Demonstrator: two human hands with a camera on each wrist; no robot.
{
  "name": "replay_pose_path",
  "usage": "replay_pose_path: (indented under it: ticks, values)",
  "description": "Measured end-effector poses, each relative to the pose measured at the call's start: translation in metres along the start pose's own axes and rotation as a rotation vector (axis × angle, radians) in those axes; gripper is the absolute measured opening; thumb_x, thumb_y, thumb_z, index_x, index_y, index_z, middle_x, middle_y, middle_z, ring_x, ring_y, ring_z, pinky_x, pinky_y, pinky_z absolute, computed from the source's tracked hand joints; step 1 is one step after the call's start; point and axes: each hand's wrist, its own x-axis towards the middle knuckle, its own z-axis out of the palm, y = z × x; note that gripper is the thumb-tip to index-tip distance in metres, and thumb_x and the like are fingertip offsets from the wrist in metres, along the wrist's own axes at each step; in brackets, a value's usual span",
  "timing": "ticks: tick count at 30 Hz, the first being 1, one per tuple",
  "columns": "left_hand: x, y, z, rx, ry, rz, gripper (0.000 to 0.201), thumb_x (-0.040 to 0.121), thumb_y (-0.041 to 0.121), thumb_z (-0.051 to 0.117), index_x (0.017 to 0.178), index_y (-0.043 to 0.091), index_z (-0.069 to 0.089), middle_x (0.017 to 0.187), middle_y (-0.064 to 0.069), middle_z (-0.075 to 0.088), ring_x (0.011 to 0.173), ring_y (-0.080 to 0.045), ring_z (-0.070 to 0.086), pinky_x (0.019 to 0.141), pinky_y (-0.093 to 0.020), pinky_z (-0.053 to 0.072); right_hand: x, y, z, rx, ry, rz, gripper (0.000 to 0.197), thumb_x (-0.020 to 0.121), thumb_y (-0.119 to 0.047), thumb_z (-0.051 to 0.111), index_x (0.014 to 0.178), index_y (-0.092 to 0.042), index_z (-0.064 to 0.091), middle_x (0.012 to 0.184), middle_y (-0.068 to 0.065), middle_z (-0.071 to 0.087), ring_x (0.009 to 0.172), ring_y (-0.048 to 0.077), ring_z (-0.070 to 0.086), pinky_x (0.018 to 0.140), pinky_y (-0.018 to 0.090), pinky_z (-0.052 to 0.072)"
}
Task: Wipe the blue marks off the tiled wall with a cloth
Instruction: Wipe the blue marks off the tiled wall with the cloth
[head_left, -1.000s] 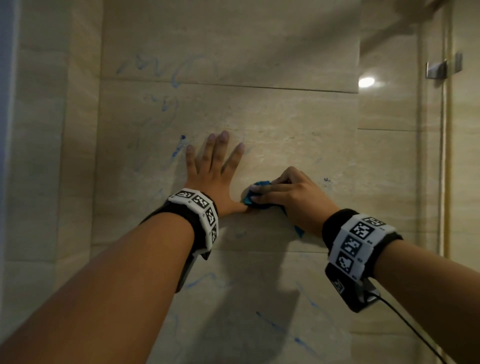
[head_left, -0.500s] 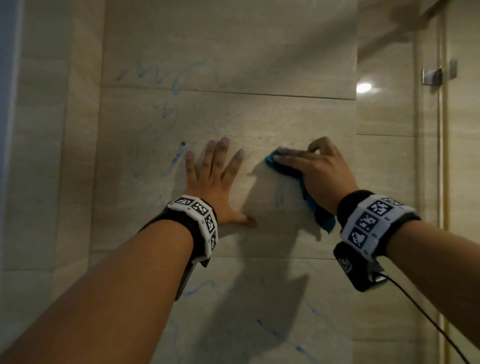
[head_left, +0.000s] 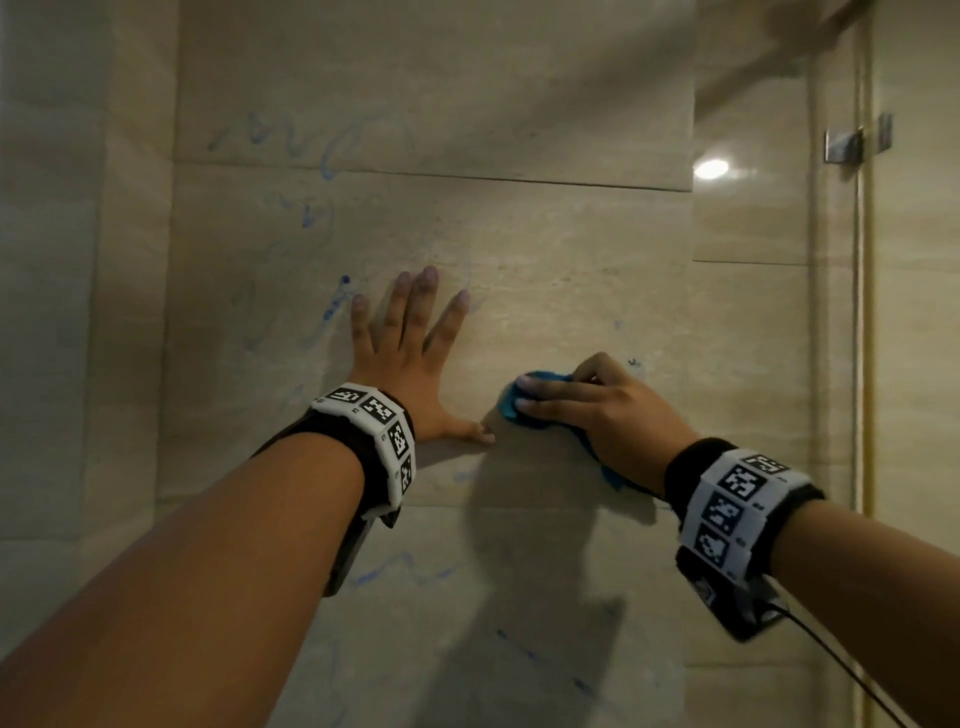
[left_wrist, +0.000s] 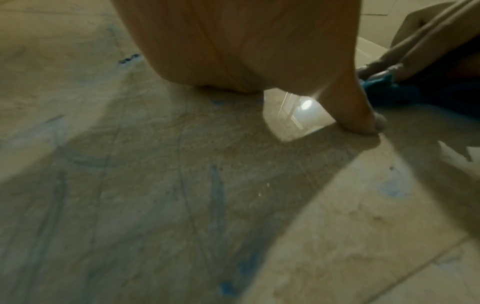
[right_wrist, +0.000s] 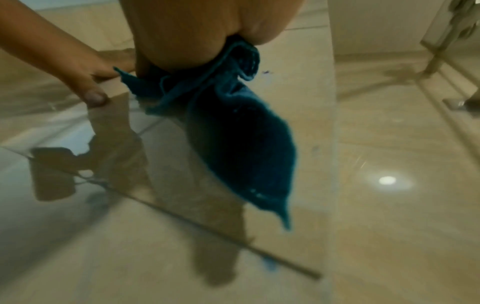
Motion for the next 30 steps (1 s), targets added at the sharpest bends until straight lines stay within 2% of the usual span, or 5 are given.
replay_pose_path:
  ticks: [11, 18, 22, 25, 30]
  values:
    - [0.000, 0.001, -0.002, -0.009, -0.014, -0.008, 0.140, 0.048, 0.096, 0.047, 0.131, 0.031, -0.046, 0.141, -0.001, -0.052, 0.134, -0.026, -0.041, 0.110, -0.057, -0.019, 0.040, 0.007, -0.004, 0.052, 0.175, 0.299, 0.046, 0.078, 0.013, 0.060, 0.119, -0.008, 0.065, 0.126, 0.010, 0.061, 0.080, 0.035, 0.051, 0.071, 0.028, 0.038]
    - [0.000, 0.006, -0.012, 0.028, -0.082, -0.043, 0.138, 0.051, 0.095, 0.046, 0.130, 0.030, -0.046, 0.144, -0.003, -0.048, 0.137, -0.029, -0.037, 0.112, -0.060, -0.012, 0.008, -0.008, -0.003, 0.114, -0.031, 0.198, 0.046, 0.074, -0.001, 0.075, 0.116, -0.021, 0.069, 0.121, 0.001, 0.065, 0.083, 0.027, 0.052, 0.070, 0.024, 0.038]
    - [0.001, 0.018, -0.022, -0.044, -0.059, -0.088, 0.132, 0.054, 0.094, 0.045, 0.147, 0.031, -0.024, 0.149, -0.003, -0.040, 0.139, -0.027, -0.034, 0.107, -0.060, -0.020, 0.002, -0.001, -0.012, 0.156, -0.289, 0.286, 0.032, 0.088, -0.031, 0.057, 0.117, -0.039, 0.065, 0.120, 0.001, 0.061, 0.094, 0.022, 0.046, 0.072, 0.021, 0.029]
    - [0.001, 0.025, -0.020, -0.066, -0.074, -0.057, 0.133, 0.056, 0.090, 0.052, 0.141, 0.035, -0.034, 0.145, -0.004, -0.047, 0.137, -0.029, -0.037, 0.109, -0.062, -0.018, 0.011, -0.002, -0.020, 0.095, -0.207, 0.236, 0.042, 0.076, -0.005, 0.073, 0.111, -0.027, 0.071, 0.109, 0.000, 0.069, 0.089, 0.030, 0.054, 0.067, 0.023, 0.034]
    - [0.005, 0.026, -0.010, -0.060, -0.129, -0.051, 0.140, 0.052, 0.091, 0.055, 0.121, 0.035, -0.053, 0.130, -0.005, -0.061, 0.120, -0.029, -0.055, 0.103, -0.062, -0.024, 0.035, 0.013, -0.031, 0.055, 0.002, 0.364, 0.046, 0.086, 0.001, 0.060, 0.126, -0.021, 0.062, 0.134, -0.003, 0.056, 0.097, 0.030, 0.048, 0.076, 0.018, 0.030]
